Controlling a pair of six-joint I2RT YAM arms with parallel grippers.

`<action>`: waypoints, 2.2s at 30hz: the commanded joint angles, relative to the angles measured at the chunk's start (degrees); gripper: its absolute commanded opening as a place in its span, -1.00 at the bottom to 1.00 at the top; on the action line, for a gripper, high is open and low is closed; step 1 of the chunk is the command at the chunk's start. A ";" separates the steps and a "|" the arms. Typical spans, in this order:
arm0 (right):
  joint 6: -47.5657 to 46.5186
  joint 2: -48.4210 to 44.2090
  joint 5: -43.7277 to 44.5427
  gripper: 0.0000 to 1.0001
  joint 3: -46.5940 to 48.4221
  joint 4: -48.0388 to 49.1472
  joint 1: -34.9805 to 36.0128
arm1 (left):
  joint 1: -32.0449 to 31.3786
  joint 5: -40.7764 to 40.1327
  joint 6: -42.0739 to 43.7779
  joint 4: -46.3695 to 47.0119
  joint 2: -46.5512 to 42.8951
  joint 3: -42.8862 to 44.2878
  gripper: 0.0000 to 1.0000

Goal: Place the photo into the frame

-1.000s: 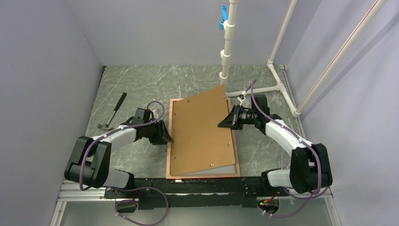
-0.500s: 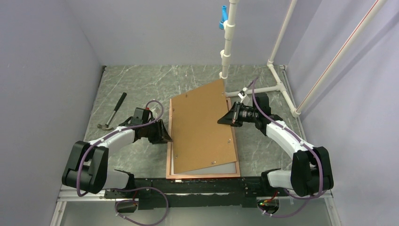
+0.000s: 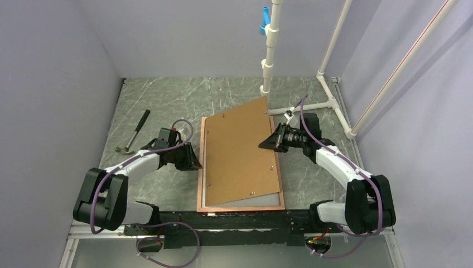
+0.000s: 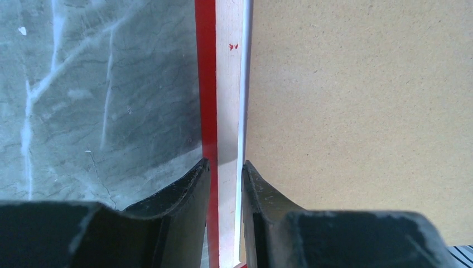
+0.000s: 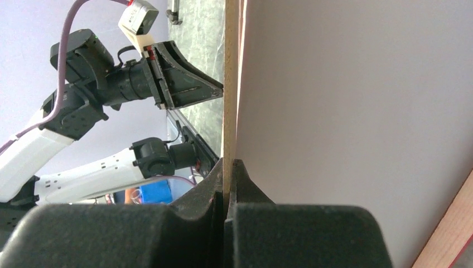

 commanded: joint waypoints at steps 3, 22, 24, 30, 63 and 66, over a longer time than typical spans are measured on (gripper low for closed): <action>2.25 -3.38 -0.15 -1.00 -1.70 3.35 0.14 | -0.20 -1.04 1.00 0.35 -1.61 1.49 -0.38; 3.89 -0.69 -2.93 -1.00 -1.83 0.01 0.27 | -0.16 -2.35 1.17 1.56 2.06 0.85 -0.79; 4.75 -1.52 -3.39 -1.00 -1.04 -0.03 0.29 | -0.20 -2.85 1.31 1.18 2.15 0.93 -0.84; 8.42 -2.07 -6.62 -1.00 -1.35 1.36 0.52 | -0.20 -4.07 1.81 0.42 2.47 1.24 -0.91; -6.82 7.18 2.84 -0.58 1.60 -7.34 3.39 | -0.81 -3.47 2.05 1.00 4.75 1.73 -0.96; -7.26 7.60 4.14 -0.24 2.07 -7.90 3.99 | -0.82 -3.48 2.04 1.00 4.70 1.66 -0.95</action>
